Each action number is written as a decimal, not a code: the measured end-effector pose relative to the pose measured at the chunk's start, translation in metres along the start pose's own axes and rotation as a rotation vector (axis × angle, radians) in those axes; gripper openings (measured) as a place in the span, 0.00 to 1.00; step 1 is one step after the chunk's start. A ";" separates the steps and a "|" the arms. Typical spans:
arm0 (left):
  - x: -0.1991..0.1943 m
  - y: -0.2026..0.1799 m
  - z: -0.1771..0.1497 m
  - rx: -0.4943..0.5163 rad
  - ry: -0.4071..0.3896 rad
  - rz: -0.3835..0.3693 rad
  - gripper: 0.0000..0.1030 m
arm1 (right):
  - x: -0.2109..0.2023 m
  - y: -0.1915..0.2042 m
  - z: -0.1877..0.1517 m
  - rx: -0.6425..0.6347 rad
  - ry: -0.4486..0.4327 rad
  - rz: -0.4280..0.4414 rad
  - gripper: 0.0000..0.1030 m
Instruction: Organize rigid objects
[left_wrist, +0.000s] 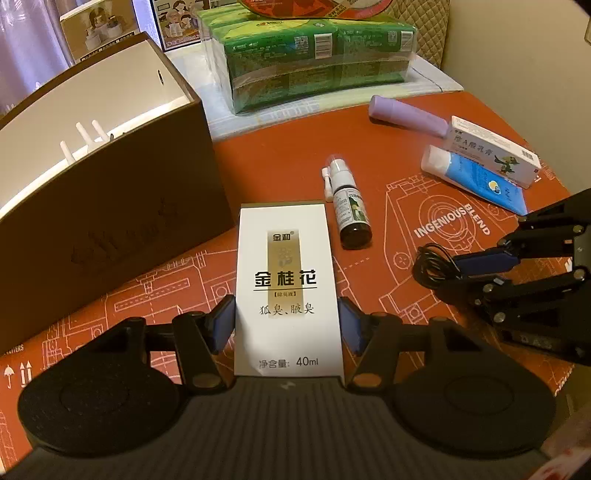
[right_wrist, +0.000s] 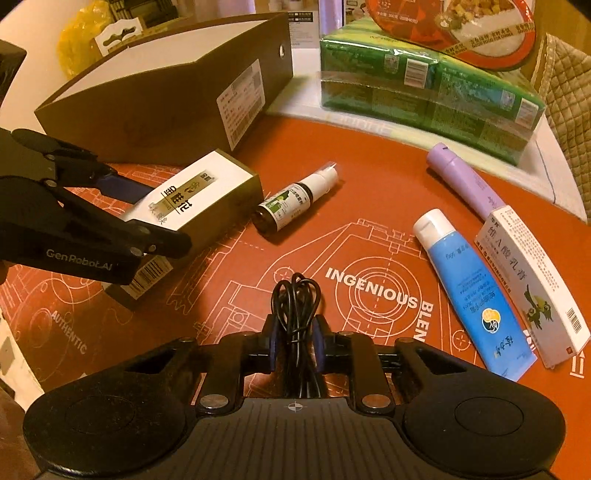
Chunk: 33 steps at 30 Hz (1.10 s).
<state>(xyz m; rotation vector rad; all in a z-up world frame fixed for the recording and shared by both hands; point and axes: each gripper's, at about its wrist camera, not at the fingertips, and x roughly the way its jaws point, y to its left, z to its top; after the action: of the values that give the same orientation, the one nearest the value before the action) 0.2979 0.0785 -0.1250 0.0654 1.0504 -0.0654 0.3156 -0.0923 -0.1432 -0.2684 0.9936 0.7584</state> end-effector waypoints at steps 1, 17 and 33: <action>-0.001 0.000 -0.001 -0.003 -0.002 0.000 0.54 | 0.000 0.000 -0.001 -0.004 -0.002 -0.003 0.16; -0.016 0.003 -0.019 -0.051 -0.010 0.010 0.53 | 0.001 0.001 0.001 -0.002 0.010 -0.015 0.14; -0.080 0.024 -0.032 -0.124 -0.121 0.025 0.53 | -0.032 0.011 0.019 0.040 -0.073 0.146 0.10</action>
<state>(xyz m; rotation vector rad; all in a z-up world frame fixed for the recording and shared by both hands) 0.2333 0.1069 -0.0710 -0.0377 0.9307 0.0181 0.3103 -0.0886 -0.1046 -0.1330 0.9651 0.8742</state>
